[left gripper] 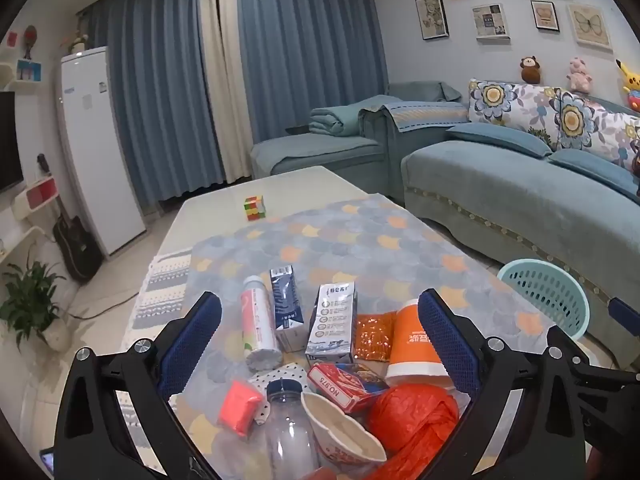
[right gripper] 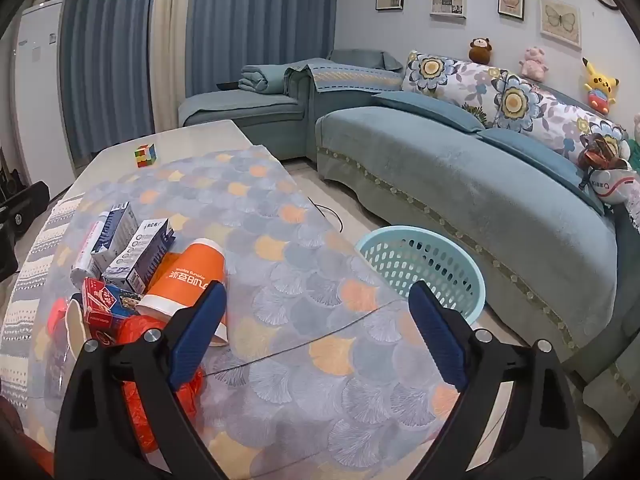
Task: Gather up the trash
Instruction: 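Move both tools toward the pile of trash on the table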
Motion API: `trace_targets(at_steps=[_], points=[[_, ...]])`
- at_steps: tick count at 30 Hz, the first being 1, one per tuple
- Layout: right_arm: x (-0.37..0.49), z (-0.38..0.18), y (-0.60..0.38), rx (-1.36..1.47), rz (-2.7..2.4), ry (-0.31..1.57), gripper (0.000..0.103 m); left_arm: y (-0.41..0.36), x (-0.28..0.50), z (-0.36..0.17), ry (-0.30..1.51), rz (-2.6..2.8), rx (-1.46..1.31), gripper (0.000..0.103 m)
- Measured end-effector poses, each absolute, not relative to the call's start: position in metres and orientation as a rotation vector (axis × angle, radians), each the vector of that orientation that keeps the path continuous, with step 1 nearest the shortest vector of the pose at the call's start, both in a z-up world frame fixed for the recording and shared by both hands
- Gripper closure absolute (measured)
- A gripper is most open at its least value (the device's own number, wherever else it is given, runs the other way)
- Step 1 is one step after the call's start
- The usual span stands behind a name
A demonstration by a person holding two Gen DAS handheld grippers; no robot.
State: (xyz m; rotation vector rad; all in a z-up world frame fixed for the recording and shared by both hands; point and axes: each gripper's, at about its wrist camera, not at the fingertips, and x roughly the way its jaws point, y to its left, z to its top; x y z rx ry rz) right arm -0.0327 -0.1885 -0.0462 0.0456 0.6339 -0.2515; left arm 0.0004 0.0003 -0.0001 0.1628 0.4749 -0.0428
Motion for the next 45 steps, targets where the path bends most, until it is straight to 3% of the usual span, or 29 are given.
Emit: trace_targets(at_steps=[34, 45], points=[[-0.040, -0.031, -0.199, 0.081, -0.216, 0.581, 0.011, 0.021, 0.001, 0.004, 0.492, -0.153, 0.017, 0.008], [-0.016, 0.010, -0.193, -0.011, -0.097, 0.504, 0.011, 0.114, 0.025, 0.035, 0.491, 0.028, -0.092, 0.008]])
